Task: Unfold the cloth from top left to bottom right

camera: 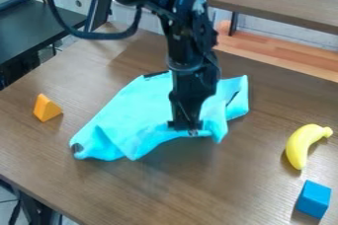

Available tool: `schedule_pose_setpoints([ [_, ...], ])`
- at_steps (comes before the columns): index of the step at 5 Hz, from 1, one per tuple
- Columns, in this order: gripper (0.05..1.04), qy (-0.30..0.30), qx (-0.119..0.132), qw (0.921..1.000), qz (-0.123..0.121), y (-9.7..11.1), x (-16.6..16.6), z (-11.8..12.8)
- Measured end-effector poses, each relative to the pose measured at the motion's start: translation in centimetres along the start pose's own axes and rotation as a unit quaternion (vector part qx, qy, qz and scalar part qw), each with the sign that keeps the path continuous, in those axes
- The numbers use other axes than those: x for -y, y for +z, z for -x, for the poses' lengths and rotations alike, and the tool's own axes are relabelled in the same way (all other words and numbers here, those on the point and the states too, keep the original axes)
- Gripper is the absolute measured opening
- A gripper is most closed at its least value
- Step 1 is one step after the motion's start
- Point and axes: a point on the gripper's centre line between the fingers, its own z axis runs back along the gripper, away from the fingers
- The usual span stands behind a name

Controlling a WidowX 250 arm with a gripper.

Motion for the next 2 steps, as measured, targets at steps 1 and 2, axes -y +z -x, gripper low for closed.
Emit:
schedule_pose_setpoints([
  [1, 0.051, 0.02, -0.011, 0.9992, 0.034, -0.3, 1.4, 0.5],
  [2, 0.051, 0.031, -0.017, 0.9975, 0.061, -0.2, 2.8, 0.2],
])
